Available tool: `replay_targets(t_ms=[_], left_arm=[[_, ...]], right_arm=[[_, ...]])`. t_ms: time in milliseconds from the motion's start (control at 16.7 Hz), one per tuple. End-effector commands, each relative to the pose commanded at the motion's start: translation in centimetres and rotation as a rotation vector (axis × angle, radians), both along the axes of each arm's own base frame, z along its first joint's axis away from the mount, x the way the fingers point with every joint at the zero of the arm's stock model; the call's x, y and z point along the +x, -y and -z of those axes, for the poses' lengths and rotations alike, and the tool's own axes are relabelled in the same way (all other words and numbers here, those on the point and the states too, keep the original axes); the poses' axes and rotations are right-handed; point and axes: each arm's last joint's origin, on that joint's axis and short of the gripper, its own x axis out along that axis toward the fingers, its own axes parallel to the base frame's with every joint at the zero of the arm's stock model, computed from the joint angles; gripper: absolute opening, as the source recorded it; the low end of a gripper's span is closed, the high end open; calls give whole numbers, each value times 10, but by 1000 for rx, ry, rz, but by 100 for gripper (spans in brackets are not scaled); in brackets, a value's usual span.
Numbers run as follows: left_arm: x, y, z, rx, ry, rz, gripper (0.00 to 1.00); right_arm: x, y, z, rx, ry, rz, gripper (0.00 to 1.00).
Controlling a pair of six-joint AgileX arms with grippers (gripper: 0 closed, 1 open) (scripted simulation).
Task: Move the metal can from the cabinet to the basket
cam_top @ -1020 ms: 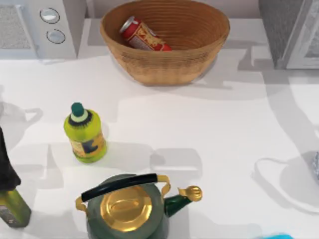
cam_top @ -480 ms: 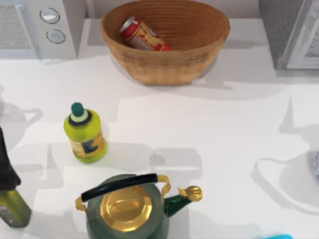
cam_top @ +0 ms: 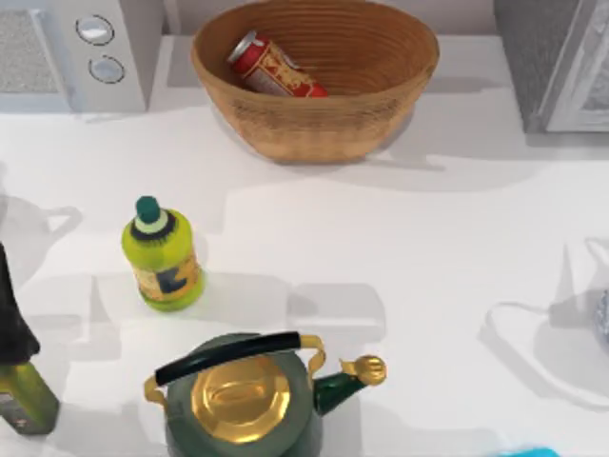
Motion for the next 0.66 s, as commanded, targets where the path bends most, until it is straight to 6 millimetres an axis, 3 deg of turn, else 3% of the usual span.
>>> replay_targets(t_ms=[240, 360, 480, 660], left_arm=[[0, 0, 0, 0, 0, 0, 100], [0, 0, 0, 0, 0, 0, 100], [0, 0, 0, 0, 0, 0, 100], [0, 0, 0, 0, 0, 0, 100]], right_arm=[[32, 0, 91, -7, -218, -16, 100], [41, 1, 125, -2, -309, -11, 100], [45, 3, 145, 4, -360, 4, 100], [46, 3, 152, 6, -376, 13, 100]])
